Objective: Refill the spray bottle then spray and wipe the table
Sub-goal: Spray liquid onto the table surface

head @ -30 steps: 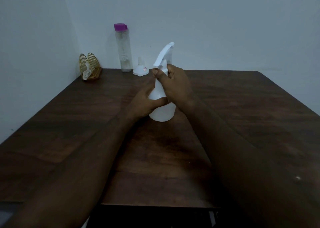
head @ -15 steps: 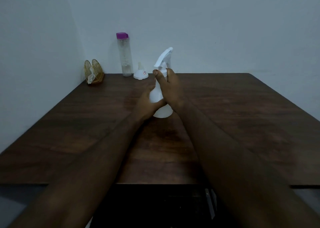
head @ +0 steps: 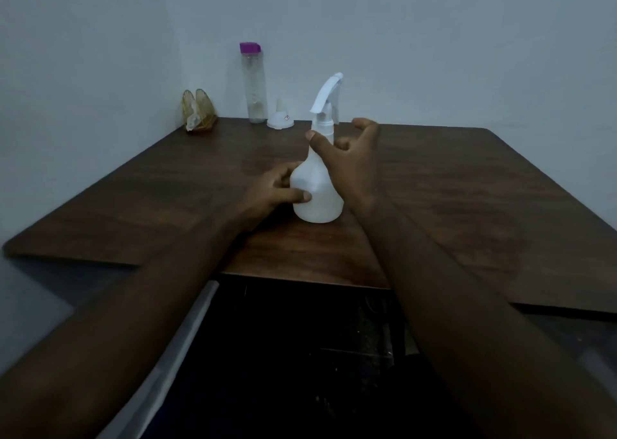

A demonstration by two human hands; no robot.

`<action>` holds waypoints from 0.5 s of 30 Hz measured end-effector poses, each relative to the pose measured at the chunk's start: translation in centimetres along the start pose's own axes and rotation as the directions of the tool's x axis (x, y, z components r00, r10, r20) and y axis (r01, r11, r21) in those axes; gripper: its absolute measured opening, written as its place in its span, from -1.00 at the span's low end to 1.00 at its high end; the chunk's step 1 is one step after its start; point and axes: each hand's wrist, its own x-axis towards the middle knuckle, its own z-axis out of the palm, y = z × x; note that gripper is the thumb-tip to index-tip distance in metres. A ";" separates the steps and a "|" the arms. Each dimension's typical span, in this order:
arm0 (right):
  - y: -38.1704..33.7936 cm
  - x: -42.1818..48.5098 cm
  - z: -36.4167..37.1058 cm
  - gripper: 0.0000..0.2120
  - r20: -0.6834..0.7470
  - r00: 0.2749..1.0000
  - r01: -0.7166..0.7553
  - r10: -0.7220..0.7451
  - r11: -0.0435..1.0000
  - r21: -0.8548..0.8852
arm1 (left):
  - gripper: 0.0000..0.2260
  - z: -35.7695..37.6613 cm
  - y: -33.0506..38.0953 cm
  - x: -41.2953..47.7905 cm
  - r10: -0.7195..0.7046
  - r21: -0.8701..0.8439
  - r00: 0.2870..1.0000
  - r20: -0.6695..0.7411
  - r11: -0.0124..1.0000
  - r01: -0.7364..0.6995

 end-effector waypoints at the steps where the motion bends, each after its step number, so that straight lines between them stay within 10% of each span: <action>1: -0.1 -0.1 -0.1 -0.16 0.004 1.000 0.010 -0.010 1.000 -0.022 | -0.47 0.6 0.3 -0.8 -0.014 0.081 1.000 -0.013 0.997 0.015; 5: -1.2 -0.1 0.1 -0.05 0.093 0.995 0.049 -0.037 0.990 -0.131 | -0.39 2.6 1.2 -2.7 0.031 0.302 0.993 -0.116 0.953 0.005; 15: -2.1 -1.7 1.8 -0.69 -0.045 0.981 0.180 -0.190 0.968 -0.173 | -0.34 2.5 1.0 -3.2 0.116 0.577 0.979 -0.167 0.816 0.001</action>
